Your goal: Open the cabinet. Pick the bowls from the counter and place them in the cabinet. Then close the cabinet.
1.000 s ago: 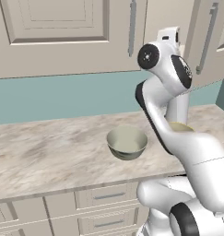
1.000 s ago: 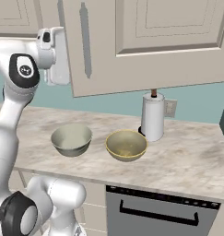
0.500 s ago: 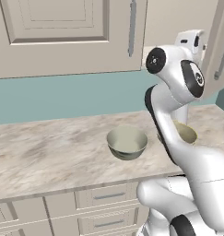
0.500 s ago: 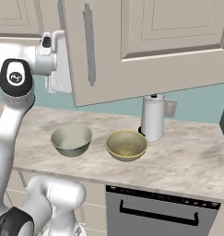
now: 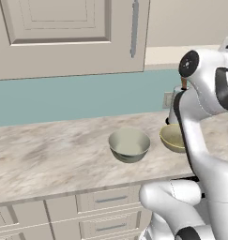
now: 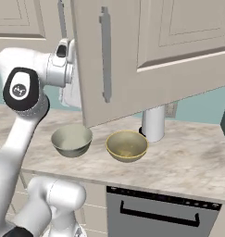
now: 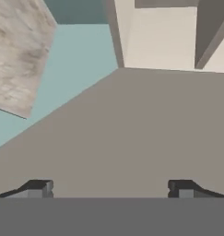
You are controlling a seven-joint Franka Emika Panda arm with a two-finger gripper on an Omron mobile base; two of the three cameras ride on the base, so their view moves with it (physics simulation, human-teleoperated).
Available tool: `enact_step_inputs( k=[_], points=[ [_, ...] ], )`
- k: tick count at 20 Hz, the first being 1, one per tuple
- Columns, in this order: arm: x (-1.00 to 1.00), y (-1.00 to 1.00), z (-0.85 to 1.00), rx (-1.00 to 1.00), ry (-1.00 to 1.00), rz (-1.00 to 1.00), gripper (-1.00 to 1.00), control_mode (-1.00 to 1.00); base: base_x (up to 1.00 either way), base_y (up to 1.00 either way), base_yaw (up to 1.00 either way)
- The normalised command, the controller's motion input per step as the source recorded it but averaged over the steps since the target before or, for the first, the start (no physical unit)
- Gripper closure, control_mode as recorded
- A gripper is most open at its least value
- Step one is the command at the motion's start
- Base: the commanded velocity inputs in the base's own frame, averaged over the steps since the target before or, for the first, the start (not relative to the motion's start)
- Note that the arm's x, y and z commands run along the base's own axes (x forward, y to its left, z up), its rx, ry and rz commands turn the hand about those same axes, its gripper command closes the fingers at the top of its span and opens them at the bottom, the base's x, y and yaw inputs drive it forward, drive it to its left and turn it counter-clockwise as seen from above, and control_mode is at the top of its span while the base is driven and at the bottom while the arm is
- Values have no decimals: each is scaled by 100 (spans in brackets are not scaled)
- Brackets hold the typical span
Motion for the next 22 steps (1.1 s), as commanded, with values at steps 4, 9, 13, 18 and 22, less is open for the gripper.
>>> enact_step_inputs(
  k=[4, 9, 13, 18, 22],
  points=[
    [-85, -100, -14, 0, 0, -24, -100, -100, 0, 0, 0],
    [-85, -100, -13, 0, -1, -23, -100, -100, 0, 0, 0],
    [-48, -90, -5, 1, 0, -15, -100, -100, 0, 0, 0],
    [-16, 13, -7, 1, -4, 0, -100, -100, 0, 0, 0],
    [0, 91, -2, 0, -8, 0, -100, -100, 0, 0, 0]
  ],
)
